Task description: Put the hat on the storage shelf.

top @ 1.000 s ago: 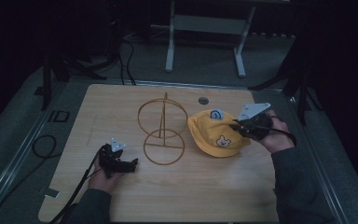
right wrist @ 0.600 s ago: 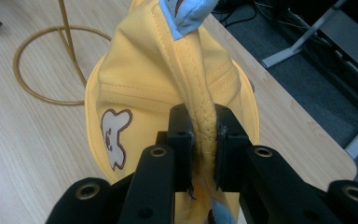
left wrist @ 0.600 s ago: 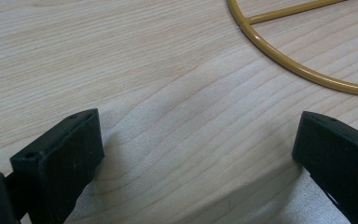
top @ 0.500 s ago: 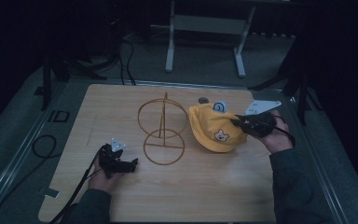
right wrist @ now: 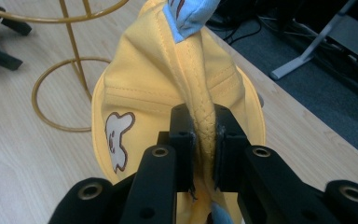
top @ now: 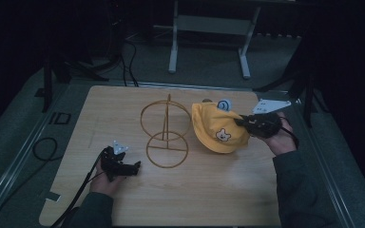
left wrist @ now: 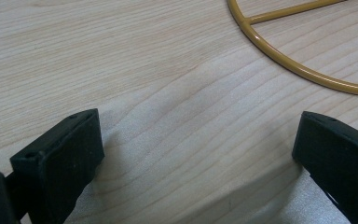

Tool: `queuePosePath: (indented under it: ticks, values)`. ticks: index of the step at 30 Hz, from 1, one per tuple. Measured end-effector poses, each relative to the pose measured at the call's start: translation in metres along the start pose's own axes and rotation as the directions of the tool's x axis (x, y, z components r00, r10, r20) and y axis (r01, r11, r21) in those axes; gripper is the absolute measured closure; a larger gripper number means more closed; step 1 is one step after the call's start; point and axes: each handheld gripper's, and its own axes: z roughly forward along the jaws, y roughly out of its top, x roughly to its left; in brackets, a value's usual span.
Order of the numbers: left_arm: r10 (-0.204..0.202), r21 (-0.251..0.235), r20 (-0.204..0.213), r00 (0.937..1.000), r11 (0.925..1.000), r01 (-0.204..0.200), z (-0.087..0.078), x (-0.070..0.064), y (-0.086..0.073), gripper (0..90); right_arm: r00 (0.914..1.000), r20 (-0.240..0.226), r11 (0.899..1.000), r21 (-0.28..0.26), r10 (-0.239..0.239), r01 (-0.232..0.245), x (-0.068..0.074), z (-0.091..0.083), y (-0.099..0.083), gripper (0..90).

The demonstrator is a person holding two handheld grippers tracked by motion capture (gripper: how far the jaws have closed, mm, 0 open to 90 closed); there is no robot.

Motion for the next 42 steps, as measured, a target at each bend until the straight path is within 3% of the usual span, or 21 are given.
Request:
queuePosePath:
  ticks: [11,24,33,42]
  values:
    - [-0.003,-0.002,0.0,1.0,1.0,0.003,0.0,0.0,0.0,1.9,0.9997,-0.012,0.999,-0.046,0.019,-0.02,-0.002,-0.005,0.004,80.7]
    - [0.0,0.003,0.002,1.0,1.0,0.0,0.0,0.0,0.0,1.9,0.9985,-0.031,0.99,-0.136,0.046,-0.05,-0.008,-0.029,0.011,80.8]
    - [0.0,0.003,0.002,1.0,1.0,0.0,0.0,0.0,0.0,1.9,0.9983,-0.043,0.987,-0.157,0.039,-0.046,-0.008,-0.033,0.018,80.9]
    - [0.001,0.003,0.002,1.0,1.0,-0.001,0.0,0.0,0.0,1.9,0.9984,-0.055,0.981,-0.194,0.013,-0.023,-0.005,-0.036,0.038,81.2]
